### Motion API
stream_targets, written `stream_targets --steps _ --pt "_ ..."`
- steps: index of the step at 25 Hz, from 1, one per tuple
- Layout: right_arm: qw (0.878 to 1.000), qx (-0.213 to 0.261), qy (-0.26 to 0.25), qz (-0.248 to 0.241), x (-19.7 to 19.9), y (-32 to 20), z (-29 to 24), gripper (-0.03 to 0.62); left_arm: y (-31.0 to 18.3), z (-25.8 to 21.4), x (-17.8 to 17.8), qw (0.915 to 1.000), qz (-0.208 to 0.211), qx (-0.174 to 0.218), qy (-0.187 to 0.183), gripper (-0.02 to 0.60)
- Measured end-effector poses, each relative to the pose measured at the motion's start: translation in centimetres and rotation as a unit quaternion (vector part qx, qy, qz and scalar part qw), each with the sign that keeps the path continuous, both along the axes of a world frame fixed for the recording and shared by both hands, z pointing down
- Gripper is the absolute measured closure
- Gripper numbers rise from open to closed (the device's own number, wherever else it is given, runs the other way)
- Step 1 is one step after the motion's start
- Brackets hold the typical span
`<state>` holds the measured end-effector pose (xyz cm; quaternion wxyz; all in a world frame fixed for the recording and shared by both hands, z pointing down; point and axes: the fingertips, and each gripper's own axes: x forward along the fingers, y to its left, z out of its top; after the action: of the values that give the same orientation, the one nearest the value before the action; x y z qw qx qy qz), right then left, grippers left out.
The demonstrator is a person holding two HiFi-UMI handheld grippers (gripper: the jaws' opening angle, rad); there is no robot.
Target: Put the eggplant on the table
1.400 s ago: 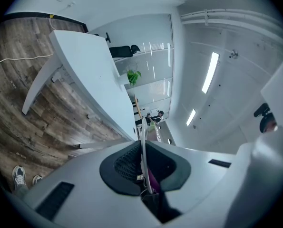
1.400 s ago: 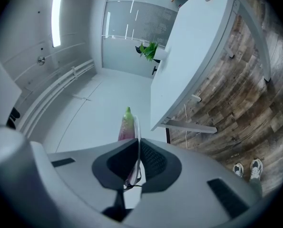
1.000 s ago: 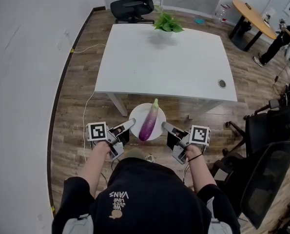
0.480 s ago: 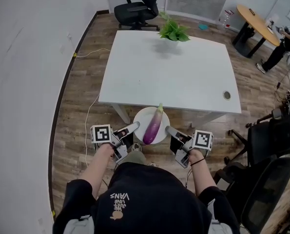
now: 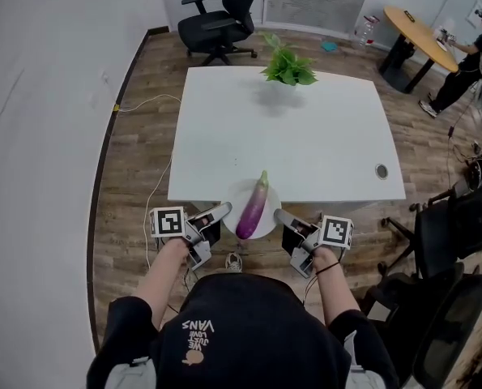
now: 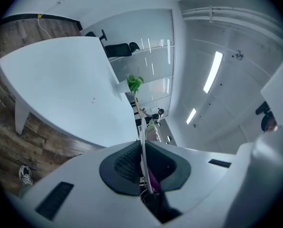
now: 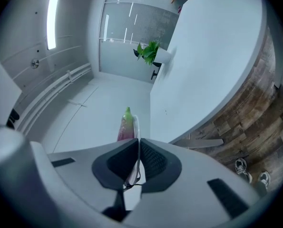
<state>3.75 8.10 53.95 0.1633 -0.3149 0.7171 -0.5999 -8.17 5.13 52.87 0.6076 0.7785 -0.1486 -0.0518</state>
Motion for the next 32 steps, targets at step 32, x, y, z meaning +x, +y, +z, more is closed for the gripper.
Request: stream_targets --steps 32 --pt "0.993 -0.015 0.02 -0.111 4.4 -21.1 1.8 0.568 -18.5 3.2 4.2 0.9962 -0.086 0.005 -0.014 0.561"
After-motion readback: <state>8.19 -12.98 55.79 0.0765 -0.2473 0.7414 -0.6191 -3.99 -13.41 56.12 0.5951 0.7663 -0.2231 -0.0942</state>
